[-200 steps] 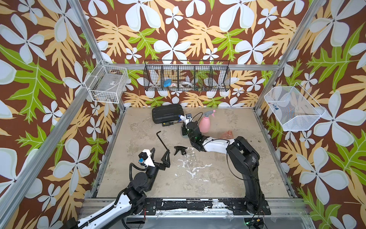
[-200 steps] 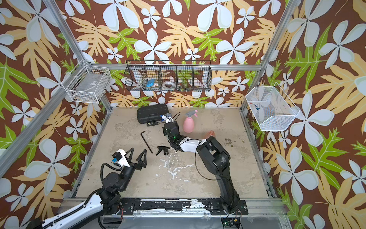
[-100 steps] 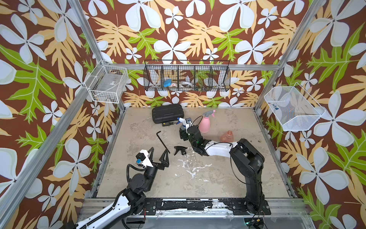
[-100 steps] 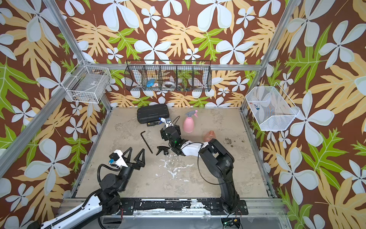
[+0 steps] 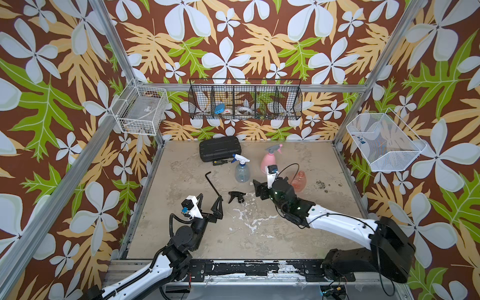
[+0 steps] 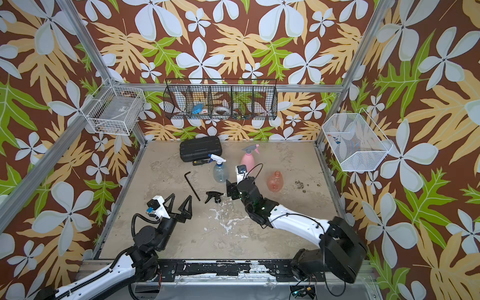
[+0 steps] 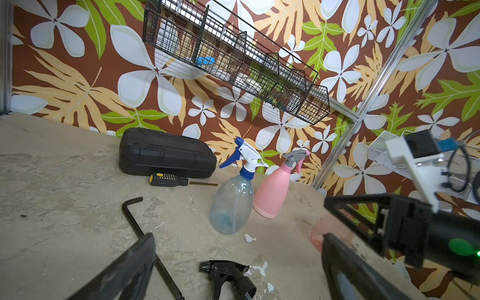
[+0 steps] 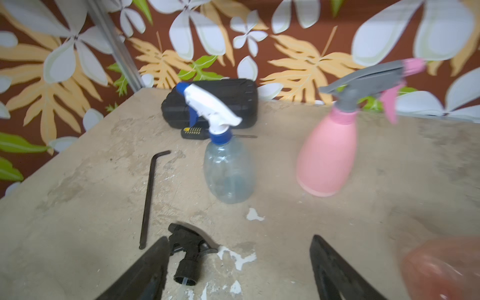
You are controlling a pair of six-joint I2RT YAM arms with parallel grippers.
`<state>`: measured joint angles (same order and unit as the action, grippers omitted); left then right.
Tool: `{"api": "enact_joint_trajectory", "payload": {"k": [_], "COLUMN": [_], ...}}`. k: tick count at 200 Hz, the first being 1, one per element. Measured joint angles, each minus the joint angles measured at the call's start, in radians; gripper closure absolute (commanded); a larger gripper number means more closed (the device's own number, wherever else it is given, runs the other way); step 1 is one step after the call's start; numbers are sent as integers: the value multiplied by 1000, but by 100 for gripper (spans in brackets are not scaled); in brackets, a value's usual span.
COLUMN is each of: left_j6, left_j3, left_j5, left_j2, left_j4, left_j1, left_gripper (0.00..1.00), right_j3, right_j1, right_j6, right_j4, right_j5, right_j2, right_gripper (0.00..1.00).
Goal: Attach spray nozzles to spray bottles
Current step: Pick up the spray bottle from the center of the board.
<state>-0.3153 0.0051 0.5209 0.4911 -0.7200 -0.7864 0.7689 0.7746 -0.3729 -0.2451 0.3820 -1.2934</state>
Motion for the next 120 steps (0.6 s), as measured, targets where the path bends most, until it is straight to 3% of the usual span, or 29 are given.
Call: {"api": "enact_joint_trajectory", "payload": {"k": [35,62,86,120], "left_j6": [0,2,4,7], "left_j3": [0,0,0,0], "left_j5": [-18,-29,-29,-32], "left_j2": [-4,-5,-7,-6], "left_j4": [-4,-21,-22,-33], "left_j1": [0,0,0,0], "left_gripper": [0,0,0,0], "right_j3": [-53,-67,-16,31], "right_j1": [-296,-538,-583,-587], "right_j6": [-75,-103,-82,-27], "right_j4": [174,209,228,223], "right_j5": [19,-79,-172,-176], "right_j2": [182,172,73,-25], "right_gripper": [21,22,22,24]}}
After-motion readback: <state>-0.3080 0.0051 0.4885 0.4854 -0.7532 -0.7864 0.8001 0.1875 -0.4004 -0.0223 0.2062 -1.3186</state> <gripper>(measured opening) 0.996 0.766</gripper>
